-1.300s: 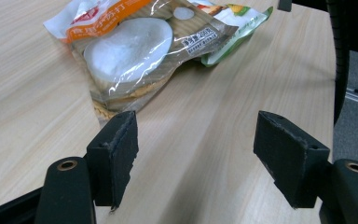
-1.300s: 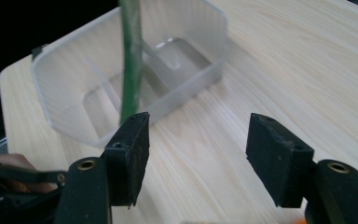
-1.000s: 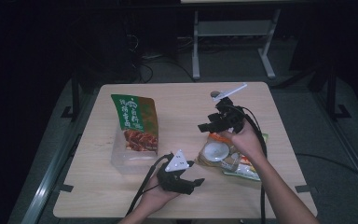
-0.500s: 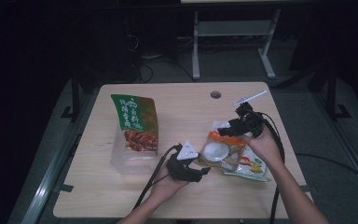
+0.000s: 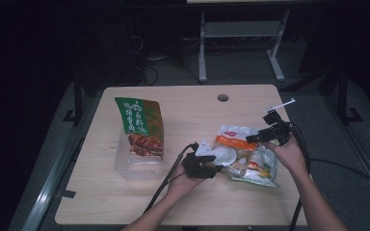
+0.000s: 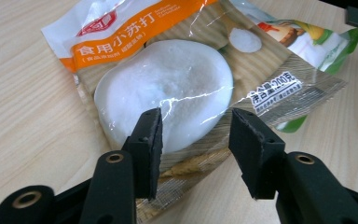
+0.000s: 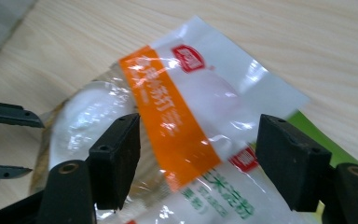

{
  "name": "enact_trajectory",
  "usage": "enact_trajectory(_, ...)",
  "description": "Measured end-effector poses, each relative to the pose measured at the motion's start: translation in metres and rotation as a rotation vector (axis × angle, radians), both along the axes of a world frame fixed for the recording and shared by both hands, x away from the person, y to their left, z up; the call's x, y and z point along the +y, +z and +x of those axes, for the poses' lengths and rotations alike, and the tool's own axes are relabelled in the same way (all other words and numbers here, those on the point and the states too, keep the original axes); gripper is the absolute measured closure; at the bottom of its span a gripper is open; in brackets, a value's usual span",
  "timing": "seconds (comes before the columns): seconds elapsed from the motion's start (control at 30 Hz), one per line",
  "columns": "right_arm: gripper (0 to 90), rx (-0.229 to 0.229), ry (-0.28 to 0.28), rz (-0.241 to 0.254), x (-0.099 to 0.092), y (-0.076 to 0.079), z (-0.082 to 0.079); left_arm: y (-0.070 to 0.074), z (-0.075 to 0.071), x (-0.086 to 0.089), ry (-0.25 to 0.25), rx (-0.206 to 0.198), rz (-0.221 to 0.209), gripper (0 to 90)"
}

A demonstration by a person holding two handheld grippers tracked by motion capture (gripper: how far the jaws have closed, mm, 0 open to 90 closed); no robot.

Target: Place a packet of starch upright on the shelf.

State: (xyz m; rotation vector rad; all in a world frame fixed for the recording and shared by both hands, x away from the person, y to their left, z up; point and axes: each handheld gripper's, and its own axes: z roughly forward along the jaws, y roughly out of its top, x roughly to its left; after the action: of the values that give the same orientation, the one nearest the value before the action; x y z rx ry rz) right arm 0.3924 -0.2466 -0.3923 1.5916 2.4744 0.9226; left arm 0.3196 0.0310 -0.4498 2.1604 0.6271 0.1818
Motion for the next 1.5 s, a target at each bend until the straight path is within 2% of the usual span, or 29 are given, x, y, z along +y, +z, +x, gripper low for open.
enact_trajectory(0.13, 28.9, 0.03, -0.028, 0.0, -0.009, -0.009, 0.003, -0.003, 0.004, -0.003, -0.006, 0.019, 0.022, 55.2)
enact_trajectory(0.23, 29.0, 0.042, -0.033, 0.008, -0.012, -0.013, 0.004, -0.003, 0.004, -0.004, -0.004, 0.012, 0.027, 55.8)
enact_trajectory(0.27, 28.7, 0.066, -0.033, 0.009, -0.012, -0.017, 0.006, -0.003, 0.004, -0.004, 0.0, 0.014, 0.024, 56.0)
enact_trajectory(0.4, 30.0, 0.088, -0.027, 0.013, -0.008, -0.022, 0.012, -0.003, 0.005, -0.004, -0.012, 0.008, 0.041, 56.5)
enact_trajectory(0.53, 32.3, 0.115, -0.026, 0.027, -0.005, -0.029, 0.018, -0.003, 0.005, -0.004, -0.014, 0.008, 0.04, 56.4)
enact_trajectory(0.67, 37.4, 0.136, -0.01, 0.071, -0.003, -0.035, 0.023, -0.003, 0.005, -0.004, -0.016, 0.008, 0.043, 56.5)
enact_trajectory(0.73, 38.9, 0.143, 0.001, 0.073, -0.001, -0.037, 0.024, -0.003, 0.005, -0.004, -0.014, 0.009, 0.036, 56.6)
enact_trajectory(0.83, 44.2, 0.144, 0.021, 0.093, 0.001, -0.037, 0.024, -0.003, 0.005, -0.004, -0.014, 0.008, 0.037, 56.6)
enact_trajectory(0.9, 51.1, 0.146, 0.035, 0.104, 0.002, -0.037, 0.024, -0.003, 0.005, -0.004, -0.013, 0.01, 0.038, 56.6)
enact_trajectory(0.97, 53.0, 0.147, 0.044, 0.116, 0.002, -0.037, 0.024, -0.003, 0.005, -0.004, -0.012, 0.012, 0.035, 56.6)
enact_trajectory(1.0, 57.3, 0.169, 0.065, 0.134, 0.003, -0.037, 0.024, -0.003, 0.005, -0.004, -0.015, 0.008, 0.041, 56.6)
enact_trajectory(1.07, 58.2, 0.187, 0.085, 0.143, 0.006, -0.039, 0.025, -0.003, 0.005, -0.004, -0.014, 0.008, 0.043, 56.6)
enact_trajectory(1.13, 59.4, 0.191, 0.088, 0.14, 0.008, -0.039, 0.025, -0.003, 0.005, -0.005, -0.014, 0.008, 0.043, 56.6)
enact_trajectory(1.23, 71.7, 0.196, 0.085, 0.155, 0.011, -0.039, 0.025, -0.003, 0.005, -0.005, -0.01, 0.008, 0.04, 56.5)
enact_trajectory(1.33, 79.3, 0.191, 0.091, 0.159, 0.014, -0.038, 0.024, -0.003, 0.005, -0.005, -0.015, 0.009, 0.044, 56.3)
enact_trajectory(1.37, 79.3, 0.191, 0.091, 0.159, 0.014, -0.038, 0.024, -0.003, 0.005, -0.005, -0.015, 0.009, 0.044, 56.1)
enact_trajectory(1.4, 86.1, 0.184, 0.101, 0.155, 0.016, -0.037, 0.024, -0.003, 0.005, -0.004, -0.016, 0.013, 0.042, 55.9)
enact_trajectory(1.5, 89.1, 0.166, 0.114, 0.138, 0.021, -0.033, 0.022, -0.003, 0.005, -0.004, -0.01, 0.016, 0.044, 53.8)
